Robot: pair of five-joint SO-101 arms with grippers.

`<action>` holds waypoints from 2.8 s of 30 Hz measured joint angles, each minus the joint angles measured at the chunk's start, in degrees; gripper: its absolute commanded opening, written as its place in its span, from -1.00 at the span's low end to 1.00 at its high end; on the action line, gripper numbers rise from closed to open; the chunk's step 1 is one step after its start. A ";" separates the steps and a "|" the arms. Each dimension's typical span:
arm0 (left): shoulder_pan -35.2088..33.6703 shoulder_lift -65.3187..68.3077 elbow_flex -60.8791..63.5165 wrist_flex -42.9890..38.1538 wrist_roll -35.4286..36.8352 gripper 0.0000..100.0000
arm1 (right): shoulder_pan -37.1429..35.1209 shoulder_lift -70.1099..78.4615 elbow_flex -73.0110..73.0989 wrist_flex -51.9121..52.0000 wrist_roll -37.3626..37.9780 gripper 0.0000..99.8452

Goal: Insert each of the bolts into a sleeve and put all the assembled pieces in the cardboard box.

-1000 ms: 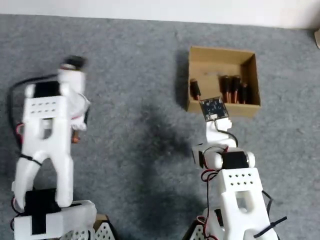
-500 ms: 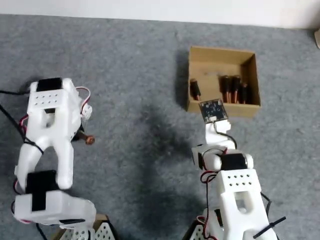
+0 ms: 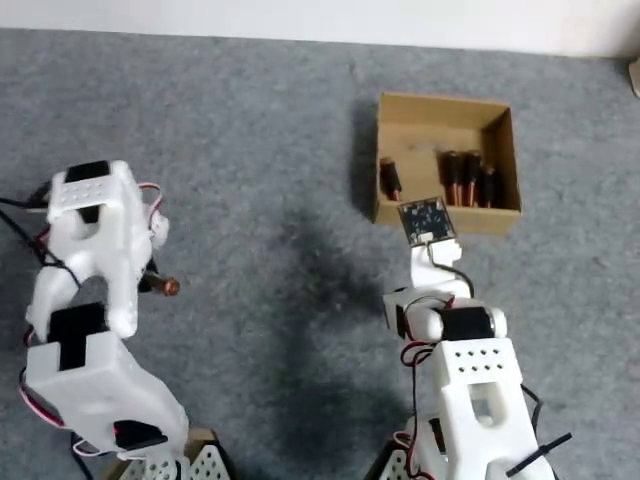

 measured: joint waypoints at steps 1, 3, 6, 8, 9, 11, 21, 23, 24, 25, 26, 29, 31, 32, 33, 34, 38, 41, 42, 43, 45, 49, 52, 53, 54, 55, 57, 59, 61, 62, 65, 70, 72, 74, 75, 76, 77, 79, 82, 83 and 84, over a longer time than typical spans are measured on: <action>0.88 0.44 0.00 0.00 -1.14 -0.91 | 0.00 0.00 0.00 0.00 0.00 -0.99; 2.37 1.14 0.00 0.00 -2.73 -0.75 | 0.00 0.00 0.00 0.00 0.00 -0.99; 3.96 2.46 0.00 0.00 -5.54 -0.41 | 0.00 0.00 0.00 0.00 0.00 -0.99; 4.48 3.52 0.00 0.00 -7.03 -0.15 | 0.00 0.00 0.00 0.00 0.00 -0.99; 4.66 4.04 0.00 0.00 -7.91 -0.05 | 0.00 0.00 0.00 0.00 0.00 -0.99; 4.84 5.27 0.00 0.18 -11.16 0.09 | 0.00 0.00 0.00 0.00 0.00 -0.99; 5.98 2.99 -4.22 12.31 -50.02 -0.16 | 0.00 0.00 0.00 0.00 0.00 -0.99; 6.24 -0.18 -6.95 16.62 -61.54 -0.22 | 0.00 0.00 0.00 0.00 0.00 -0.99; 6.33 -2.02 -8.18 18.46 -66.90 -0.25 | 0.00 0.00 0.00 0.00 0.00 -0.99; 6.33 -4.22 -9.14 19.52 -72.44 -0.26 | 0.00 0.00 0.00 0.00 0.00 -0.99; 6.24 -6.68 -9.76 19.96 -78.07 -0.28 | 0.00 0.00 0.00 0.00 0.00 -0.99; 4.48 -13.54 -10.02 20.57 -98.11 -0.28 | 0.00 0.00 0.00 0.00 0.00 -0.99; 1.85 -18.02 -7.91 20.75 -113.49 -0.28 | 0.00 0.00 0.00 0.00 0.00 -0.99; 0.26 -20.04 -5.98 20.75 -121.05 -0.28 | 0.00 0.00 0.00 0.00 0.00 -0.99; -1.23 -21.63 -3.60 20.75 -128.35 -0.28 | 0.00 0.00 0.00 0.00 0.00 -0.99; -2.29 -22.95 -0.88 20.75 -134.15 -0.28 | 0.00 0.00 0.00 0.00 0.00 -0.99; -3.16 -24.70 9.67 14.77 -137.49 -0.28 | 0.00 0.00 0.00 0.00 0.00 -0.99; -3.16 -24.70 14.15 8.00 -137.49 -0.28 | 0.00 0.00 0.00 0.00 0.00 -0.99; -3.16 -24.70 14.51 8.00 -137.49 -0.28 | 0.00 0.00 0.00 0.00 0.00 -0.99; -3.16 -24.70 14.68 8.00 -137.49 -0.28 | 0.00 0.00 0.00 0.00 0.00 -0.99; -3.25 -24.70 15.38 7.91 -137.49 -0.28 | 0.00 0.00 0.00 0.00 0.00 -0.99; -3.08 -24.70 16.79 7.91 -137.49 -0.28 | 0.00 0.00 0.00 0.00 0.00 -0.99; -3.08 -24.70 17.05 7.91 -137.49 -0.28 | 0.00 0.00 0.00 0.00 0.00 -0.99; -3.08 -24.70 17.05 7.91 -137.49 -0.28 | 0.00 0.00 0.00 0.00 0.00 -0.99; -3.08 -24.70 17.05 7.91 -137.49 -0.28 | 0.00 0.00 0.00 0.00 0.00 -0.99; -3.08 -24.70 17.05 7.91 -137.49 -0.28 | 0.00 0.00 0.00 0.00 0.00 -0.99; -3.08 -24.70 17.14 7.91 -137.49 -0.28 | 0.00 0.00 0.00 0.00 0.00 -0.99; -3.08 -24.70 17.41 7.91 -137.49 -0.28 | 0.00 0.00 0.00 0.00 0.00 -0.99; -2.99 -23.38 17.41 6.59 -137.49 -0.28 | 0.00 0.00 0.00 0.00 0.00 -0.99; -2.55 -21.63 17.41 4.75 -137.49 -0.28 | 0.00 0.00 0.00 0.00 0.00 -0.99; -0.70 -14.42 17.41 -3.25 -137.49 -0.28 | 0.00 0.00 0.00 0.00 0.00 -0.99; 0.35 -2.29 14.51 -10.02 -137.49 -0.28 | 0.00 0.00 0.00 0.00 0.00 -0.99; 0.35 0.00 11.96 -8.62 -137.49 -0.28 | 0.00 0.00 0.00 0.00 0.00 -0.99; 0.35 1.93 9.76 -7.21 -137.49 -0.28 | 0.00 0.00 0.00 0.00 0.00 -0.99; 0.35 2.64 8.88 -6.95 -137.49 -0.28 | 0.00 0.00 0.00 0.00 0.00 -0.99; 0.35 3.16 8.26 -6.77 -137.49 -0.28 | 0.00 0.00 0.00 0.00 0.00 -0.99; 0.35 3.60 7.82 -6.68 -137.49 -0.28 | 0.00 0.00 0.00 0.00 0.00 -0.99; 0.35 3.78 7.56 -6.68 -137.49 -0.28 | 0.00 0.00 0.00 -0.18 0.00 -0.99; 0.35 3.78 7.47 -6.68 -137.49 -0.30 | 0.00 0.00 0.00 -0.18 0.00 -0.99; 0.35 3.78 7.47 -6.68 -137.49 -0.35 | 0.00 0.00 0.00 -0.18 0.00 -0.99; 0.35 3.78 7.47 -6.68 -137.49 -0.45 | 0.00 0.00 0.00 -0.18 0.00 -0.99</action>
